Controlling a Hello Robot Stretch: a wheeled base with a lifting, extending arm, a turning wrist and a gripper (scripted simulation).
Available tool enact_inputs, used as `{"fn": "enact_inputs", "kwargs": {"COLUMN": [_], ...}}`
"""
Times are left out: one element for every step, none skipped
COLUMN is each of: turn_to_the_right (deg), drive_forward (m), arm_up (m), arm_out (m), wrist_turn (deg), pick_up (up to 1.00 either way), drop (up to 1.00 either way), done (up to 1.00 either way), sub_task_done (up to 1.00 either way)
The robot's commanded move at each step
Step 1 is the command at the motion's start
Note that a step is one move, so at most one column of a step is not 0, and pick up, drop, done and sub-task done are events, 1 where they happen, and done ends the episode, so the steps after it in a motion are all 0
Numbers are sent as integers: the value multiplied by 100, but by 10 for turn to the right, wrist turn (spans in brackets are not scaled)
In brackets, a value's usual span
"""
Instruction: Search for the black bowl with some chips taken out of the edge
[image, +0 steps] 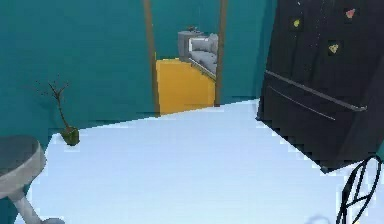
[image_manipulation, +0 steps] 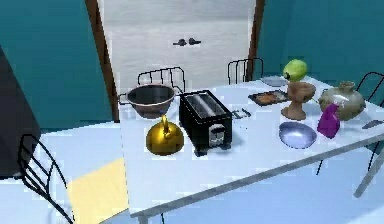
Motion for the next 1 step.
{"fn": "enact_inputs", "kwargs": {"turn_to_the_right": [-450], "drive_forward": [0], "arm_up": [0], "arm_out": [0], "wrist_turn": [0], "pick_up": [0], "drop": [0], "done": [0], "sub_task_done": [0]}}
